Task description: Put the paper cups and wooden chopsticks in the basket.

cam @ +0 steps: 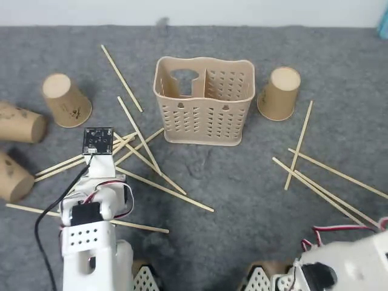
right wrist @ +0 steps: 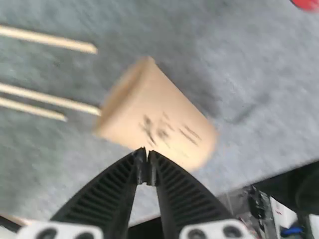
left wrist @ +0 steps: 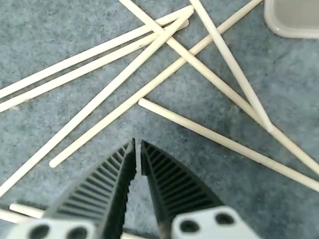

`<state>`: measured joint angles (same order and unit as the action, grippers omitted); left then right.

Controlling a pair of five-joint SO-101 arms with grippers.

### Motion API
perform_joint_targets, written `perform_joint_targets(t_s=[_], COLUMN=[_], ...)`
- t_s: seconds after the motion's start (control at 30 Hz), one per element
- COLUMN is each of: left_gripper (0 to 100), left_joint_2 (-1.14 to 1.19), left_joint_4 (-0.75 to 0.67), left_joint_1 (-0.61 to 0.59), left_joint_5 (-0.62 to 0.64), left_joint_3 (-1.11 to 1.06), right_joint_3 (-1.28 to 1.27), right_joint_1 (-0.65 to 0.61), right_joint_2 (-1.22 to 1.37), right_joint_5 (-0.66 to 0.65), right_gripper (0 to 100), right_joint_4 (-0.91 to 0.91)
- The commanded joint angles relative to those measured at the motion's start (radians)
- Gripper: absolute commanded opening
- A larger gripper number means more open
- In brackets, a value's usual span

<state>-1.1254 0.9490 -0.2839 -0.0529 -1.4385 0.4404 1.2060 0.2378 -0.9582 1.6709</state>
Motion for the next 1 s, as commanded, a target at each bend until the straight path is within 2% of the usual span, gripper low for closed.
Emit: perform_joint_targets(t_s=[0.0, 0.07, 0.2, 0.37, 0.77, 0.97], left_gripper=[1, 1, 1, 1, 1, 1], left_joint_2=[-0.02, -0.02, -0.02, -0.02, -0.02, -0.02], left_joint_4=[-0.02, -0.02, -0.02, -0.02, -0.025, -0.025], left_joint_1=[-0.002, -0.002, -0.002, -0.002, 0.002, 0.005], left_joint_5=[-0.006, -0.006, -0.006, -0.006, -0.006, -0.006], left_joint_3=[0.002, 0.002, 0.002, 0.002, 0.002, 0.002], right_joint_3=[0.063, 0.058, 0.038, 0.037, 0.037, 0.037], right_joint_1=[0.119, 0.171, 0.191, 0.185, 0.182, 0.168], right_joint_2=[-0.079, -0.064, 0.005, 0.125, 0.257, 0.32], right_joint_5=[-0.121, -0.195, -0.287, -0.296, -0.296, -0.295], right_gripper=[0.7, 0.7, 0.7, 0.7, 0.7, 0.7], right_joint_4=[0.013, 0.013, 0.013, 0.002, -0.248, -0.289])
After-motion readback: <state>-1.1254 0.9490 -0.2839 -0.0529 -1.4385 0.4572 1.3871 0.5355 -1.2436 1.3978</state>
